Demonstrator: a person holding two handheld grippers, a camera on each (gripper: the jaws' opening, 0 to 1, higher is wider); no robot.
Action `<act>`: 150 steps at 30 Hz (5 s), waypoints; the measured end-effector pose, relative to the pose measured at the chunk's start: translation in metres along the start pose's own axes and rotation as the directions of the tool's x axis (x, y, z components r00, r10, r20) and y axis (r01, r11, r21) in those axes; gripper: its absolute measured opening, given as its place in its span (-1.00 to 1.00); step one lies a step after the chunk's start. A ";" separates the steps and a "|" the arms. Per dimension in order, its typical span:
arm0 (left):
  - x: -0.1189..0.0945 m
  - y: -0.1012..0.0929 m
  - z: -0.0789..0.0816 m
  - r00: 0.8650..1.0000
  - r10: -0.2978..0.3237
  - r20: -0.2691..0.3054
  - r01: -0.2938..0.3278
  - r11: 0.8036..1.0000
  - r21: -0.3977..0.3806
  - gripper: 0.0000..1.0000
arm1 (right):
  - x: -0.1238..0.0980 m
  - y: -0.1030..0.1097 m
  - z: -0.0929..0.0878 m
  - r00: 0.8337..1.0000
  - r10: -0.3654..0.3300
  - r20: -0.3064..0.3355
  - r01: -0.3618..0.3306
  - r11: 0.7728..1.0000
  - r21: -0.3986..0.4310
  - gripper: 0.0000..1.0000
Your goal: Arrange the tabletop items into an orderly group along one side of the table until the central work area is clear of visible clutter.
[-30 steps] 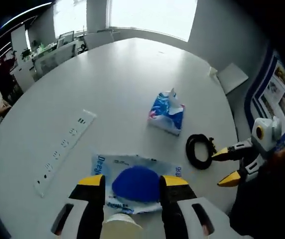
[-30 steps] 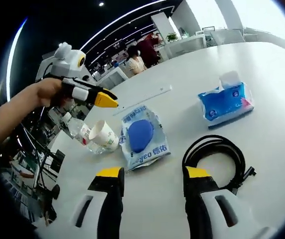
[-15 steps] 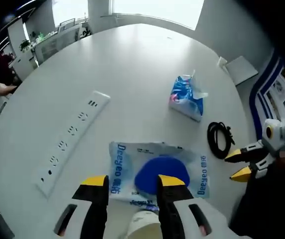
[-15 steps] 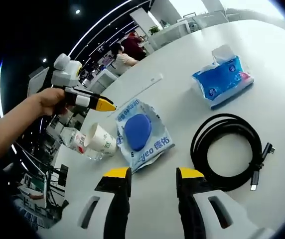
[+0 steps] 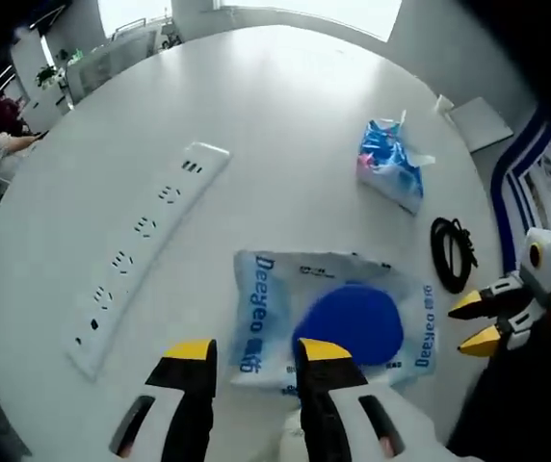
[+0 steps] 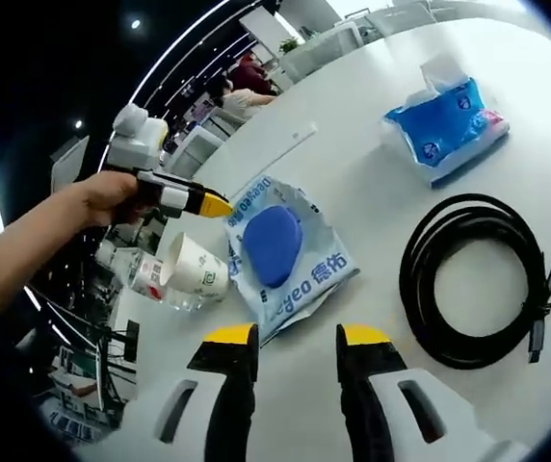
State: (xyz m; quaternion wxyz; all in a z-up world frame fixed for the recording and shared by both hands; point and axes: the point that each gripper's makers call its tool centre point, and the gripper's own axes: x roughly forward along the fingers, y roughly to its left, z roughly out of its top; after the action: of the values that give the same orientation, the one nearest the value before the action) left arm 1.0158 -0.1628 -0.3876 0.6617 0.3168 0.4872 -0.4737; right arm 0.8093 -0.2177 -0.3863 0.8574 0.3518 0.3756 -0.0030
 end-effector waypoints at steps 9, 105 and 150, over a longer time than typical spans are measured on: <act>0.012 0.004 -0.002 1.000 -0.017 -0.005 0.017 0.999 -0.029 -0.51 | 0.013 0.010 -0.007 0.999 0.021 -0.041 -0.021 1.000 0.017 -0.54; -0.072 -0.105 -0.021 0.971 0.114 0.209 -0.035 0.937 -0.347 -1.00 | -0.046 -0.035 0.118 0.999 0.033 0.036 -0.017 0.923 -0.385 -1.00; -0.004 -0.103 -0.038 0.976 0.195 0.094 -0.142 0.904 -0.404 -0.97 | 0.015 -0.074 0.103 0.993 -0.059 -0.100 0.006 0.885 -0.466 -1.00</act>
State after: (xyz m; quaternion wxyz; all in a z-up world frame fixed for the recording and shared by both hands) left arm 0.9059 -0.1639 -0.3920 0.7812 0.1859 0.4986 -0.3266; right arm 0.8661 -0.3321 -0.3921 0.8943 0.1295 0.4183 0.0921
